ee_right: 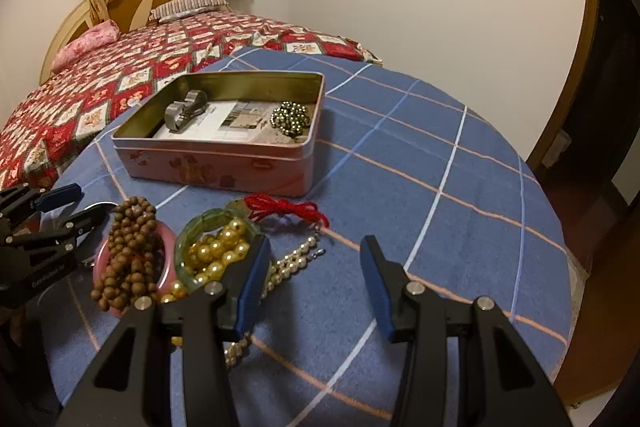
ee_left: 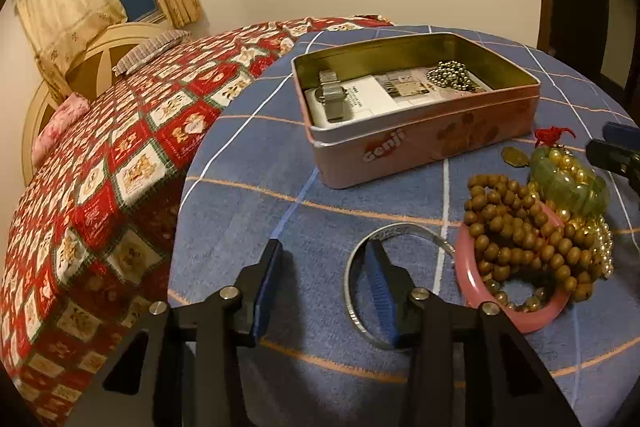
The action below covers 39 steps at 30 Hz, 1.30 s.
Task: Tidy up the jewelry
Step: 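Lift both grippers out of the tin back over the jewelry, then grasp the silver bangle with the left gripper while the right gripper grasps the red string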
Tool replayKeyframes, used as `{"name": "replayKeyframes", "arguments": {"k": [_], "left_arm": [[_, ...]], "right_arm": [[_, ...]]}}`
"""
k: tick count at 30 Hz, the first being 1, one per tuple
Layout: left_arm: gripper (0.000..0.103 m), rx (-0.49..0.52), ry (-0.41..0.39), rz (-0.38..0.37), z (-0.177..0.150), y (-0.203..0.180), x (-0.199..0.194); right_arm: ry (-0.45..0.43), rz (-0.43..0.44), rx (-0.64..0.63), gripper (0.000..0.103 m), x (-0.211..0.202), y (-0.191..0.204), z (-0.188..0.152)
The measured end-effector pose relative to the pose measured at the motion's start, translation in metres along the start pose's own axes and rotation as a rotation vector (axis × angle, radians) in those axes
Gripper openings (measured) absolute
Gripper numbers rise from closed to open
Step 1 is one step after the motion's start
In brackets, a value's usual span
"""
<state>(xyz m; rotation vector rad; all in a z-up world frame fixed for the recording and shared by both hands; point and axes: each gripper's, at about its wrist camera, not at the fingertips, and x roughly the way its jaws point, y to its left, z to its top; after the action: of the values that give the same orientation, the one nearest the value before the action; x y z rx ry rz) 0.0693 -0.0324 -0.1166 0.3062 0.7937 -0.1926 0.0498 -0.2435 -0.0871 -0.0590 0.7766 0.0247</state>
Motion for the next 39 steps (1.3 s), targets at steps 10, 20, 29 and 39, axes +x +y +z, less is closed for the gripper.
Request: {"name": "replayKeyframes", "arguments": {"k": [10, 20, 29, 39], "left_arm": [[0.005, -0.025, -0.009, -0.048, 0.007, 0.006, -0.001], [0.005, -0.052, -0.024, -0.056, 0.013, 0.017, -0.007], [0.005, -0.066, -0.062, -0.063, 0.02, 0.022, -0.022], [0.005, -0.072, -0.072, -0.06, 0.023, 0.021, -0.024]], "right_arm": [[0.082, 0.047, -0.011, 0.049, 0.031, -0.003, 0.017], [0.126, 0.149, -0.005, 0.004, 0.044, 0.002, 0.02], [0.031, 0.152, -0.006, 0.002, 0.013, 0.002, 0.017], [0.061, 0.124, 0.041, 0.04, 0.027, -0.006, 0.025]]}}
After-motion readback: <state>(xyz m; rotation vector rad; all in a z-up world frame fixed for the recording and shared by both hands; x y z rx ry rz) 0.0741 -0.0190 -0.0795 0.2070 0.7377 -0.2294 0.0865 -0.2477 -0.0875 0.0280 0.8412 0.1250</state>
